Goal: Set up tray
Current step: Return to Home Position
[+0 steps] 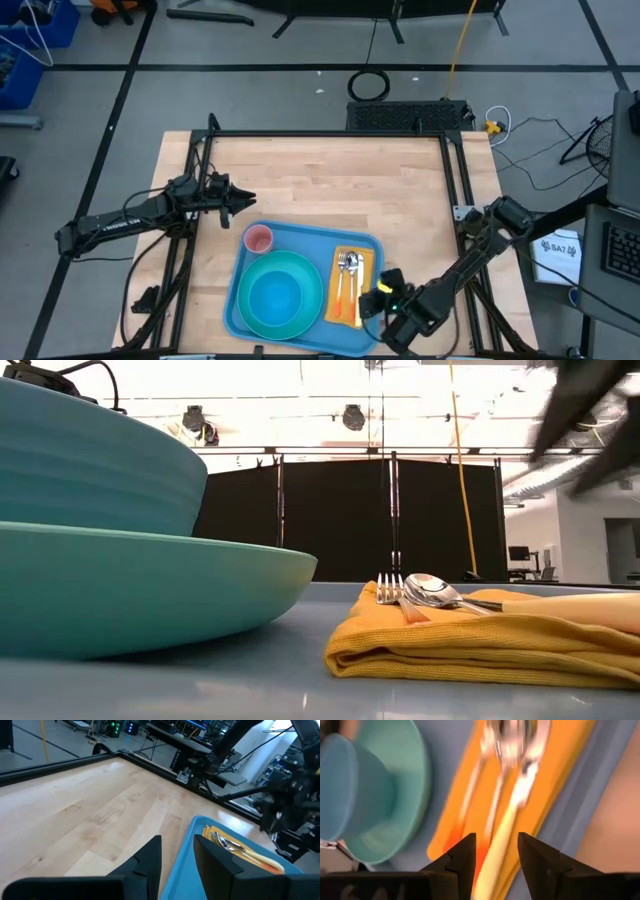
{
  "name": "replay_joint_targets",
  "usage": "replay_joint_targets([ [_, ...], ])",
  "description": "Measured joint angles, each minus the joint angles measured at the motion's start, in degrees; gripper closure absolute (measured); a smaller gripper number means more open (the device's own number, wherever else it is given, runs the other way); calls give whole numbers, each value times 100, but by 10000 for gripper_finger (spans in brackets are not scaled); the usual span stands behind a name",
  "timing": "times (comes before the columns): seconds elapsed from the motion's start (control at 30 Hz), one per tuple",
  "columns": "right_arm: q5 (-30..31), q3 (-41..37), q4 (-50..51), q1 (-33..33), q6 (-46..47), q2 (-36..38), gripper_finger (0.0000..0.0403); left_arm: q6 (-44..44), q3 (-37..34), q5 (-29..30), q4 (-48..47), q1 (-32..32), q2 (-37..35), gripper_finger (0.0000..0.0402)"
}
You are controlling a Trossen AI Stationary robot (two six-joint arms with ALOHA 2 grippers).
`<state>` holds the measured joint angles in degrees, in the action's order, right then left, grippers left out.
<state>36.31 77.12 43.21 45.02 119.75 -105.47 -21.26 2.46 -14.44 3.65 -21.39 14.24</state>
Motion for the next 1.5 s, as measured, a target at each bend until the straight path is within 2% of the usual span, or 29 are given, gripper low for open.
replay_joint_targets([
  [0.07, 556, -2, 238, 27, -769, 259, 269, -2, 0, 2, -1, -2, -2, 284],
  [0.2, 1745, -2, 719, 43, -3018, 889, 269, -1, 0, 2, 1, -2, -2, 284],
  [0.27, 2561, -32, 917, 106, -4250, 1202, 269, -2, 0, 0, 0, 0, -2, 284],
  [0.33, 3415, -253, 1114, 204, -4918, 1610, 269, -2, 0, 2, 1, -2, -2, 284],
  [0.43, 3962, -952, 1538, 319, -5203, 2421, 269, -2, 0, 1, -1, -1, -2, 284],
  [0.57, 4411, -2669, 1724, 569, -4538, 3900, 269, -2, 0, 2, 0, 0, -1, 284],
  [0.67, 4495, -4012, 1684, 792, -4021, 5154, 269, -2, 0, 2, -1, -2, 0, 284],
  [0.77, 4766, -4947, 1241, 1021, -4251, 6254, 272, -2, 0, 2, 1, -2, -2, 284],
  [0.9, 5030, -5652, 781, 1171, -5318, 7400, 272, -2, 0, 2, 0, -1, -1, 284],
  [1.03, 5052, -6110, 415, 1174, -5517, 8279, 273, -2, 0, 2, 1, -2, 0, 284],
  [1.13, 4940, -6373, -345, 1174, -6230, 8635, 273, -2, 0, 2, 5, -2, 0, 284],
  [1.33, 4328, -6775, -2594, 1021, -8734, 8828, 273, -2, 0, 2, 49, -2, 0, 284],
  [1.43, 3772, -6925, -3823, 640, -10005, 8854, 273, -2, 0, 2, 49, -2, 0, 284],
  [1.5, 3027, -7047, -4863, 258, -10907, 8895, 273, -2, 0, 0, 49, 0, 0, 284],
])
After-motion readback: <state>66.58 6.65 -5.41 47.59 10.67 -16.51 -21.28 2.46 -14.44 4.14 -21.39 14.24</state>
